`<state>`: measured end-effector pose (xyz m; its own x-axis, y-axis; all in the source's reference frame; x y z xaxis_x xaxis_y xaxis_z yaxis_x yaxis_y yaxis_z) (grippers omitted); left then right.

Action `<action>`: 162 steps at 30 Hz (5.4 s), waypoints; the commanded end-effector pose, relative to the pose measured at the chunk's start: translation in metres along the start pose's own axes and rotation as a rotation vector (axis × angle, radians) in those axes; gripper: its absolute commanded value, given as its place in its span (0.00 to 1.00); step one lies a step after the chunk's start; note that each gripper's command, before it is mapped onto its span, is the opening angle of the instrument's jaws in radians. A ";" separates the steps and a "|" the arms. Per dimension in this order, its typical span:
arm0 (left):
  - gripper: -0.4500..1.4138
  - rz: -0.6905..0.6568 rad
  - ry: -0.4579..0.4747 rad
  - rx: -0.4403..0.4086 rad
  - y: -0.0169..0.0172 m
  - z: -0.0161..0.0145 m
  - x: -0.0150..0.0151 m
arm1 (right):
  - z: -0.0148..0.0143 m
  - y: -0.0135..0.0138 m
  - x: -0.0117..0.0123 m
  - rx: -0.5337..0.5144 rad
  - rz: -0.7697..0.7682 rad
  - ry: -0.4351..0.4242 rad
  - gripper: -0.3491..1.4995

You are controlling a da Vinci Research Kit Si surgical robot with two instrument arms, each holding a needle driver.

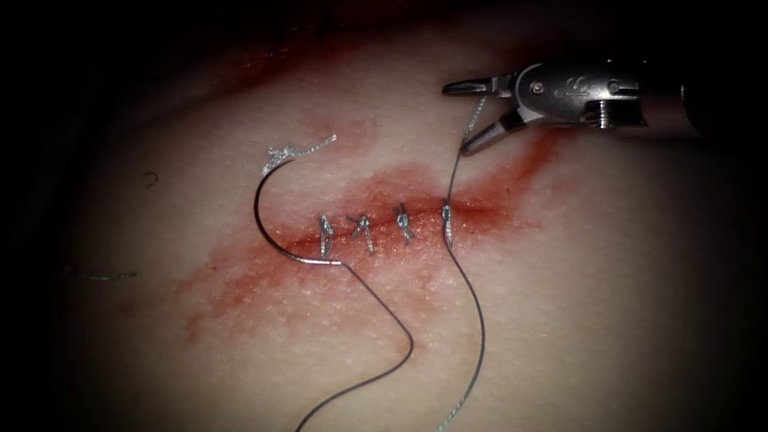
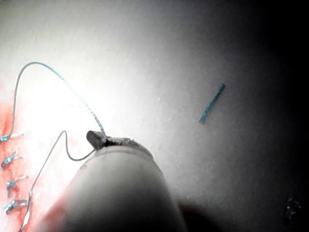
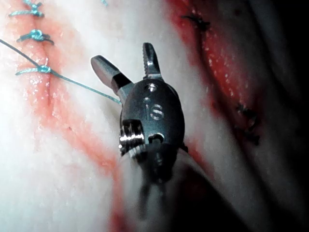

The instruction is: Wound Closure

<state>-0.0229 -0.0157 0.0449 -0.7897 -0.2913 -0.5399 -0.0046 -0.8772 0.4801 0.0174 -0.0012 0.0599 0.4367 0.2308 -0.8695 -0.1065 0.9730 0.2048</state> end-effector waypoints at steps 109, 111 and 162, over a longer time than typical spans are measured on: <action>0.00 -0.129 -0.227 0.082 -0.0058 0.0291 -0.0076 | 0.0041 -0.0051 -0.0125 -0.665 1.371 0.171 0.85; 0.00 -0.129 -0.227 0.082 -0.0058 0.0291 -0.0076 | 0.0044 -0.0049 -0.0124 -0.665 1.375 0.168 0.85; 0.00 -0.174 -0.346 -0.048 -0.0143 0.0263 -0.0246 | 0.0007 -0.0147 -0.0047 -0.330 0.873 0.305 0.00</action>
<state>-0.0187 0.0152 0.0684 -0.9387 0.0119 -0.3444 -0.1455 -0.9196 0.3649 0.0168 -0.0164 0.0605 -0.1503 0.8076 -0.5703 -0.5456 0.4133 0.7290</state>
